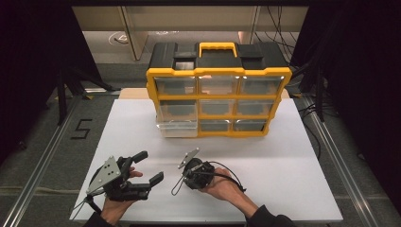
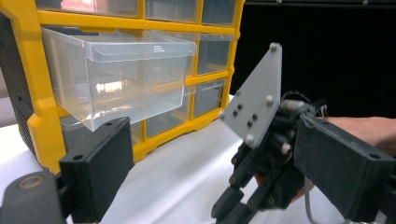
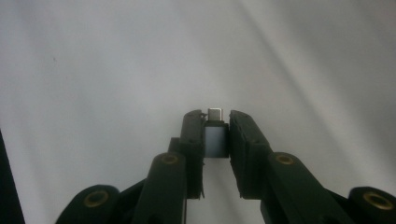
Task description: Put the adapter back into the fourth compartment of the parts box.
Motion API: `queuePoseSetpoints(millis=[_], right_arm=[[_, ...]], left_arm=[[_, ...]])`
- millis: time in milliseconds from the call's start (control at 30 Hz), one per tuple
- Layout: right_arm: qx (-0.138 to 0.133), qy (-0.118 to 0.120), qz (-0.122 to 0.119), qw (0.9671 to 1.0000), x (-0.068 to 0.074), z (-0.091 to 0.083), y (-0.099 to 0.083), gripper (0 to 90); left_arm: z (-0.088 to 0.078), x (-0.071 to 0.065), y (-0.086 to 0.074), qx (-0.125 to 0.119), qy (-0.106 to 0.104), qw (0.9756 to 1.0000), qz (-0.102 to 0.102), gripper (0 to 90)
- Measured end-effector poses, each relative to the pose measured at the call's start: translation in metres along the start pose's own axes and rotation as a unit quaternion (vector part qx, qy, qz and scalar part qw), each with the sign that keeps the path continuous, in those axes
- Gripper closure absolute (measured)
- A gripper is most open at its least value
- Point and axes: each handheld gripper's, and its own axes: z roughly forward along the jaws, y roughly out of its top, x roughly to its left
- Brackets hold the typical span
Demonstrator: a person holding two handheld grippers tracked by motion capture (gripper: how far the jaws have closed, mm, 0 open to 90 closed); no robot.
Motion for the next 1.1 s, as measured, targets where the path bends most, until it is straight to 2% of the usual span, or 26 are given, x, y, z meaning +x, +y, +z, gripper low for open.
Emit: queuePoseSetpoints(millis=[233,267,467,533,1000,1100], right_arm=[[-0.024,-0.004,0.018,0.9995,-0.008,-0.013,0.000,76.6],[-0.031,-0.002,0.013,0.9994,-0.010,-0.014,0.000,76.7],[-0.050,-0.003,0.014,0.9987,-0.012,-0.023,0.001,76.7],[-0.058,-0.005,0.005,0.9983,-0.013,-0.026,0.002,76.7],[-0.102,-0.012,0.016,0.9945,-0.020,-0.057,0.005,76.7],[-0.114,-0.014,0.011,0.9933,-0.021,-0.063,0.006,76.7]], left_arm=[[0.000,0.000,0.000,0.001,0.000,1.0000,0.000,11.4],[0.000,0.000,0.000,0.001,0.000,1.0000,0.000,11.4],[0.000,0.000,0.000,0.002,0.001,1.0000,0.000,11.4],[0.000,0.000,0.000,0.002,0.000,1.0000,0.000,11.4],[0.001,0.001,0.000,0.005,0.003,1.0000,0.000,11.4],[0.001,0.001,0.000,0.006,0.003,1.0000,-0.001,11.4]])
